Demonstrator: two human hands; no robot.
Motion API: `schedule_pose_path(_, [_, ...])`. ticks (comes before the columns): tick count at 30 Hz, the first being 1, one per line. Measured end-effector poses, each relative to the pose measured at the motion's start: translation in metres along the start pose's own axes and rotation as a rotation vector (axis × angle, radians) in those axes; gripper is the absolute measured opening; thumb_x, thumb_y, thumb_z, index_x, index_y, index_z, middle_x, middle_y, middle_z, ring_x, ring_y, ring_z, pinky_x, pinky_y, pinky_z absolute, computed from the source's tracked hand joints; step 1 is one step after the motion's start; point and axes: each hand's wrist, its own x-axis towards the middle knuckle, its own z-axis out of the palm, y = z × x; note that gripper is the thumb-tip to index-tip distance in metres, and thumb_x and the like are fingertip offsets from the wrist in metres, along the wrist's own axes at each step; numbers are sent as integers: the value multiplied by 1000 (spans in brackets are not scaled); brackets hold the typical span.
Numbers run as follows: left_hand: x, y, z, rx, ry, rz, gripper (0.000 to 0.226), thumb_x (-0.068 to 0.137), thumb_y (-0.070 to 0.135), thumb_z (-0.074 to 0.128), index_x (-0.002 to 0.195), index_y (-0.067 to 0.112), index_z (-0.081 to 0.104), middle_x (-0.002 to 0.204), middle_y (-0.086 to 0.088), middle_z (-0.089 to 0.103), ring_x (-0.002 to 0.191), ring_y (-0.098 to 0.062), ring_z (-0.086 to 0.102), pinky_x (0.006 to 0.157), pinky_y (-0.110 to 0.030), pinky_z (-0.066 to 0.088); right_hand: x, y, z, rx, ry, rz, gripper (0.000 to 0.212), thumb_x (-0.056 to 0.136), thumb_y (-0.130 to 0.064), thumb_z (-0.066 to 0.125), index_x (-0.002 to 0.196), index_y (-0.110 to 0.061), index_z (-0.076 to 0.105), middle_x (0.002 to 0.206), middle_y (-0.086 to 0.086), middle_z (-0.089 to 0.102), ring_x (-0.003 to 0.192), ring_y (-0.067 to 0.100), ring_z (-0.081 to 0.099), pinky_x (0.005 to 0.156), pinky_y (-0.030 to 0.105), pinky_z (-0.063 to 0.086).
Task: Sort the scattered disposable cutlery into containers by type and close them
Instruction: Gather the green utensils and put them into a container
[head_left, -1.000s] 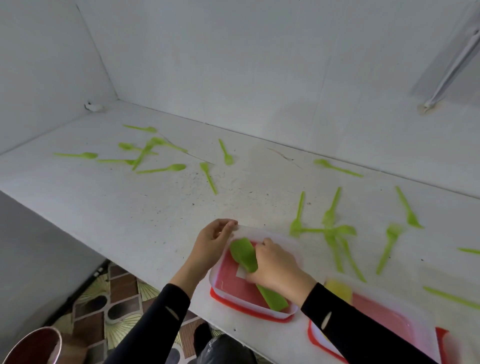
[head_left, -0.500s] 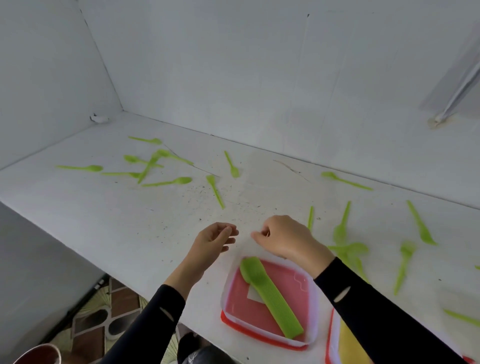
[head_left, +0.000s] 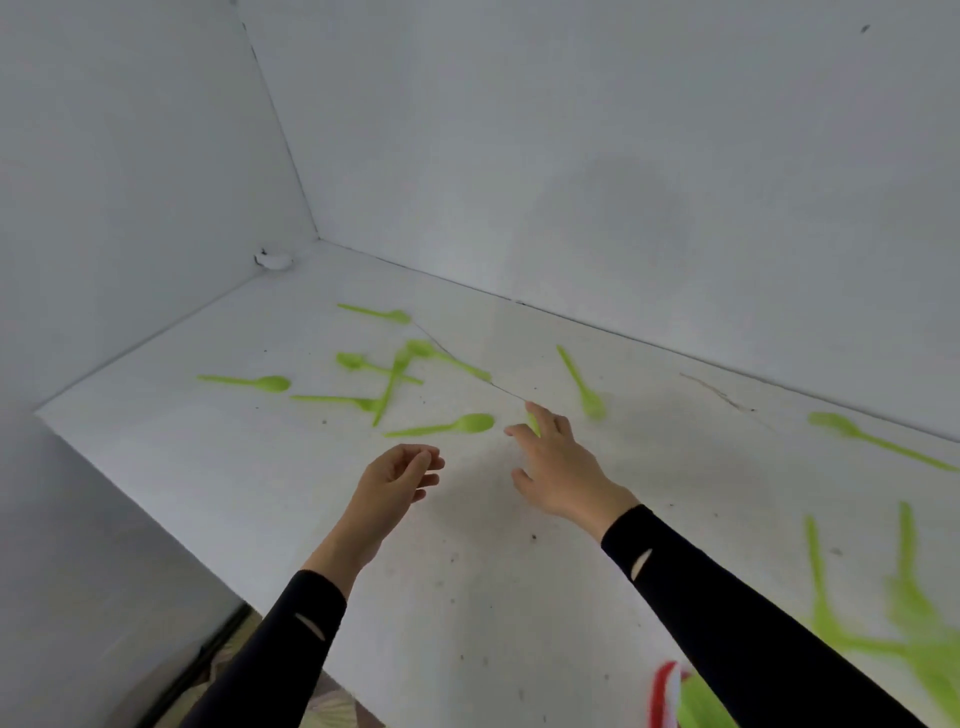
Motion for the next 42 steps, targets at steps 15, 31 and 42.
schedule_pose_path(15, [172, 5, -206, 719, 445, 156, 49, 80, -5, 58, 127, 10, 56, 112, -12, 61, 106, -38, 53, 92, -43, 42, 137, -57, 42, 406, 160, -58, 26, 88, -16, 65, 113, -23, 62, 92, -7, 56, 83, 5, 52, 75, 26, 46])
schedule_pose_path(31, [254, 1, -238, 863, 145, 720, 46, 95, 32, 39, 124, 3, 60, 111, -14, 52, 78, -24, 61, 80, -22, 45, 237, -98, -68, 1223, 651, 12, 11, 94, -10, 61, 94, -19, 65, 90, -2, 65, 99, 15, 69, 90, 28, 49])
schedule_pose_path(42, [260, 30, -168, 1025, 92, 57, 57, 80, 70, 59, 111, 24, 44, 91, 10, 65, 93, -15, 63, 69, -29, 41, 272, -96, -20, -217, 38, 161, 40, 95, -25, 48, 135, -17, 46, 129, 11, 43, 107, 31, 54, 94, 39, 39])
